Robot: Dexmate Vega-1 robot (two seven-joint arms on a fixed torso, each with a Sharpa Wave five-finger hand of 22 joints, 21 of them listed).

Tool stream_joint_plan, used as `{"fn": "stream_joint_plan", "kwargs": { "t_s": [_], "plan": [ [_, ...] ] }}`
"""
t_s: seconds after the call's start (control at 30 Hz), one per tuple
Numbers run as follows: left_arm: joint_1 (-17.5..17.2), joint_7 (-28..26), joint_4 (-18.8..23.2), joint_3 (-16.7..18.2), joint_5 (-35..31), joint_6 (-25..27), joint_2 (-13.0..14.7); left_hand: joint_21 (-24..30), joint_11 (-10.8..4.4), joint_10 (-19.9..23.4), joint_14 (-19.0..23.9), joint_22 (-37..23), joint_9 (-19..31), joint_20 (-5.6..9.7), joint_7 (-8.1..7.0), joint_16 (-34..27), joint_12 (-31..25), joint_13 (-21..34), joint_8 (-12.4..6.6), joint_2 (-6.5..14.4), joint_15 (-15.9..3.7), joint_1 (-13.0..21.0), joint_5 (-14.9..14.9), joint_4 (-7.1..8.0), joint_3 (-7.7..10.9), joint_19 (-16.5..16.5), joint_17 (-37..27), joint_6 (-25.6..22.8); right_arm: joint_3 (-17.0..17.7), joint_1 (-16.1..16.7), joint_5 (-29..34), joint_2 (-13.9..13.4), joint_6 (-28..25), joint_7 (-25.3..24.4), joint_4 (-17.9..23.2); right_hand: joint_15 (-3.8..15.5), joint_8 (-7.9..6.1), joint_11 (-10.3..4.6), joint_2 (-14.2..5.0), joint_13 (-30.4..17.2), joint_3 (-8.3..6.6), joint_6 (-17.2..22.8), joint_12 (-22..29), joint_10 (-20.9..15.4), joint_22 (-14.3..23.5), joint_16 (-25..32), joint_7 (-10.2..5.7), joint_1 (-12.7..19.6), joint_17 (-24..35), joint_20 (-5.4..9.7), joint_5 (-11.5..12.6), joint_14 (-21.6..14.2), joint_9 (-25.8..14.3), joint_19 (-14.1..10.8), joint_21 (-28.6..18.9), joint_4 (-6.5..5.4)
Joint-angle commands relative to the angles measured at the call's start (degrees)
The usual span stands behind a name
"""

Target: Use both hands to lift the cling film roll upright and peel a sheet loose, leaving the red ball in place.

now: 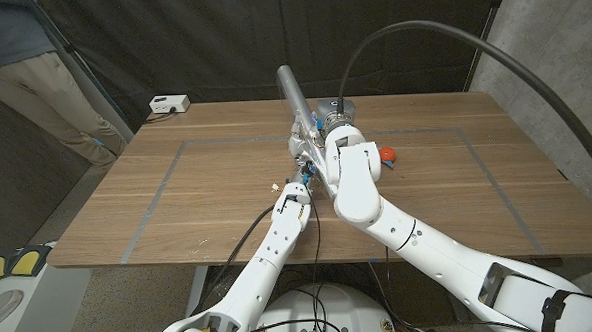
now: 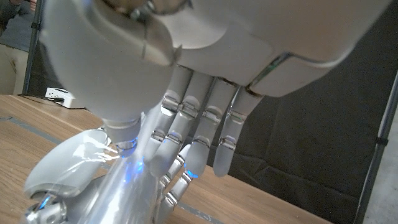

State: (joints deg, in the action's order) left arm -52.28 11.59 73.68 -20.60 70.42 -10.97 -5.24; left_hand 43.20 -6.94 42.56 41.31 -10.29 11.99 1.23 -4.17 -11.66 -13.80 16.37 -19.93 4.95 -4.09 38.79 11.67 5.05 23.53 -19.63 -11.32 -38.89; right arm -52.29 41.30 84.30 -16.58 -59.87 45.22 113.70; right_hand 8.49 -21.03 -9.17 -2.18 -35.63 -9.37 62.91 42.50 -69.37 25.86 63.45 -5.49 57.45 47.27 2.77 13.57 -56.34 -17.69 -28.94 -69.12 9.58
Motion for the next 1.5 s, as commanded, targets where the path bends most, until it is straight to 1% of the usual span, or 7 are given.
{"fn": "stream_joint_plan", "kwargs": {
  "t_s": [0.03, 0.23, 0.43, 0.9, 1.1, 1.27, 1.5],
  "plan": [
    [0.01, 0.14, -0.13, 0.00, 0.16, -0.11, 0.22, -0.18, 0.29, 0.15, -0.22, -0.06, -0.05, 0.13, -0.59, 0.07, -0.22, 0.26, -0.19, 2.70, -5.33, -1.52, 0.03, 2.52, 2.69, -0.51, -0.30, -0.94, 2.32, 2.57, 7.77, 1.93, 15.61, -11.30, -2.95, 4.42, 0.24, 0.33, -2.44, 3.26, -1.99, 0.57, -1.99, -0.78, 0.60, 0.53, 0.31, 5.01, -0.20, 5.43, -0.39, -0.69, 0.56, -0.48, -2.53, 0.24],
    [0.41, 0.12, -0.71, 0.11, 0.14, -0.05, 0.17, -0.25, 0.30, 0.15, -0.28, -0.07, -0.04, 0.16, -0.48, 0.09, -0.25, 0.28, -0.15, 2.73, -5.36, -1.88, -0.04, 2.67, 2.62, -0.58, -0.31, -0.90, 3.10, 2.65, 6.19, 1.20, 17.26, -11.67, -2.10, 4.44, 1.65, 1.65, -5.04, 6.96, -3.31, -0.26, -5.63, 0.60, 1.47, 0.41, 1.44, 8.39, -0.50, 6.82, -2.04, -0.20, 1.82, 0.48, -5.75, -0.09],
    [0.84, 0.45, -1.35, 0.23, 0.21, 0.18, 0.14, -0.35, 0.09, 0.03, -0.30, -0.07, -0.04, 0.18, -0.52, 0.10, -0.23, 0.30, -0.08, 2.74, -5.35, -2.20, -0.09, 2.80, 2.55, -0.57, -0.31, -0.79, 3.53, 3.05, 5.98, 0.98, 17.42, -13.83, -1.96, 4.46, 2.47, 2.12, -5.92, 5.42, -3.67, -0.61, -5.00, 0.17, 2.16, 0.99, 2.61, 9.78, 0.64, 7.16, -2.51, -0.20, 2.35, 1.62, -8.04, -0.33],
    [1.98, 0.66, -3.69, 0.67, 0.19, 0.38, -0.45, -0.57, 0.20, -0.09, -0.40, -0.06, -0.06, 0.13, -0.65, 0.15, -0.22, 0.27, 0.02, 2.10, -5.25, -3.19, -0.26, 3.05, 2.09, -0.69, -0.29, -0.74, 4.74, 5.11, 6.05, 1.05, 14.99, -23.20, -1.07, 4.31, 1.27, 2.04, -5.22, 1.20, -4.12, 1.22, -2.18, -1.93, 3.47, 3.54, 4.33, 11.30, 6.63, 6.68, -2.95, -1.98, 0.25, 2.63, -14.69, -0.55],
    [2.70, 2.28, -5.25, 1.11, 0.60, 0.45, -0.92, -1.06, 0.38, -0.38, -0.56, -0.05, -0.09, -0.15, -0.51, 0.18, -0.20, 0.23, 0.47, -0.85, -5.07, -6.84, -0.57, 4.32, -0.58, -0.80, -0.32, -0.16, 5.03, 5.27, 6.81, 1.15, 14.80, -24.28, -0.83, 4.27, 1.12, 2.17, -5.07, 0.80, -4.25, 1.31, -1.85, -2.31, 3.62, 3.84, 4.61, 11.15, 8.08, 6.77, -2.82, -2.14, -0.16, 2.90, -15.91, -0.70],
    [3.12, 4.75, -6.73, 1.49, 0.95, 0.37, -1.29, -2.53, 1.05, -2.23, -1.87, -0.02, -0.13, -1.31, -0.70, 0.48, 0.31, 0.09, 1.92, -8.48, -4.19, -14.35, 0.12, 4.60, -6.91, -1.03, -0.30, 2.16, 5.22, 5.13, 7.44, 1.27, 14.97, -24.16, -0.75, 4.26, 1.03, 2.09, -4.93, 0.36, -4.37, 1.28, -1.56, -2.50, 3.62, 4.02, 4.75, 11.02, 9.13, 6.89, -2.74, -2.24, -0.46, 2.92, -16.70, -0.77],
    [4.04, 10.42, -9.28, 2.04, 1.59, 0.65, -1.50, -4.54, 2.81, -6.33, -6.32, -0.15, -0.08, -3.62, -1.80, 0.80, 1.94, -0.36, 5.09, -12.16, -2.59, -19.30, 1.80, 4.19, -11.13, 0.04, -0.27, 8.67, 5.33, 5.12, 8.26, 1.51, 15.31, -23.79, -0.45, 4.23, 0.95, 2.14, -4.81, 0.01, -4.64, 1.29, -1.40, -2.50, 3.22, 4.21, 4.87, 10.83, 10.32, 7.00, -2.64, -2.36, -0.78, 2.94, -16.92, -0.85]
  ]
}}
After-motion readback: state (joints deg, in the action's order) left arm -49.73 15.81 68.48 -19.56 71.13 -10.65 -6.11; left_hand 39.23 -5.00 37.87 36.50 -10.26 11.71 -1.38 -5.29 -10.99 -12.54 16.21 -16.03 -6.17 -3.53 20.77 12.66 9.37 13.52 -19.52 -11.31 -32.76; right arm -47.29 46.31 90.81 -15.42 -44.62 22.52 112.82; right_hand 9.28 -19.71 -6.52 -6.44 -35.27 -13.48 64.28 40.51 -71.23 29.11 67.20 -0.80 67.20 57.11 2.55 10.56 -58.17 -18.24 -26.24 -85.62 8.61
